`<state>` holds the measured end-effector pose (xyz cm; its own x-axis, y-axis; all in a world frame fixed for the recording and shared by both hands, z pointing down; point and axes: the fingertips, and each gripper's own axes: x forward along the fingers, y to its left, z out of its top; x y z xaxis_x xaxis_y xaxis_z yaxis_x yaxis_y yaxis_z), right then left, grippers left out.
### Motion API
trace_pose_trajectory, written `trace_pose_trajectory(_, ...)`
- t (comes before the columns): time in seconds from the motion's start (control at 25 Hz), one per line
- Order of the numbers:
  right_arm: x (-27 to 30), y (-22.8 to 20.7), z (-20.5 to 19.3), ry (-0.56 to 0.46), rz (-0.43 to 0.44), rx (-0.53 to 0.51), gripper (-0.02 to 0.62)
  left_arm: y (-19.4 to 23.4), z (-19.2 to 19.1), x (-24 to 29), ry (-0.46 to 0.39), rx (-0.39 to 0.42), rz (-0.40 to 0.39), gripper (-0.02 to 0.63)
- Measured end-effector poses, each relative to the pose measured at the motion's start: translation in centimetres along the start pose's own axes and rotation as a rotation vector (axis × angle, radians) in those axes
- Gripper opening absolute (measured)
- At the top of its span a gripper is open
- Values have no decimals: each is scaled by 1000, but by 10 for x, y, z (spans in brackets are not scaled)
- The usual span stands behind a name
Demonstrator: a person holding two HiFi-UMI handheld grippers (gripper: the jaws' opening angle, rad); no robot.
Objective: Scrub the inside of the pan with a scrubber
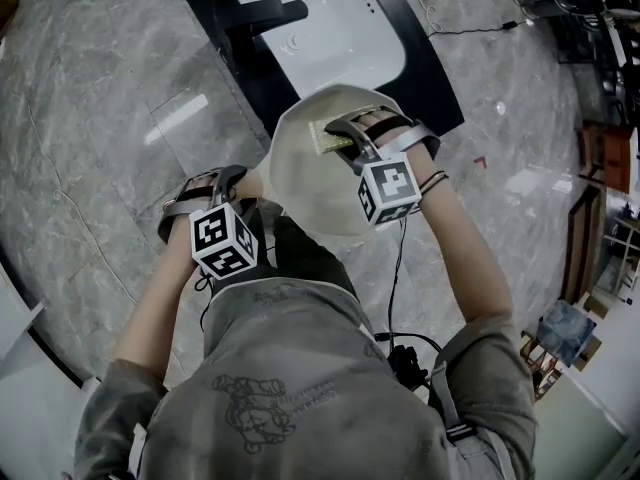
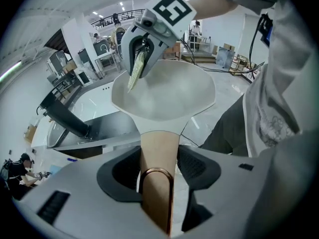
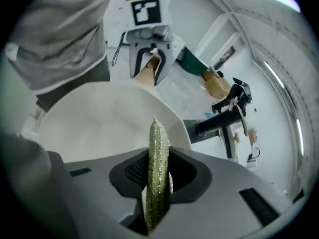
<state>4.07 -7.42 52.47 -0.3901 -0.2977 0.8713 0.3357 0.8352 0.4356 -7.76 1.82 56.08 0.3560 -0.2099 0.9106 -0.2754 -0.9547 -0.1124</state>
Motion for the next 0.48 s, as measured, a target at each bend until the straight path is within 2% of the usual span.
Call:
trace_pose_trajectory(0.08, 12, 1, -4, 30, -8, -116, 81, -1, 0, -1, -1, -1, 0, 233)
trace_pose_trajectory(0.24, 36, 5, -21, 80, -8, -262, 81, 0, 0, -1, -2, -7, -6, 233)
trace_pose_trajectory(0.48, 57, 38, -56, 188, 36, -294, 81, 0, 0, 0, -7, -15, -4, 233)
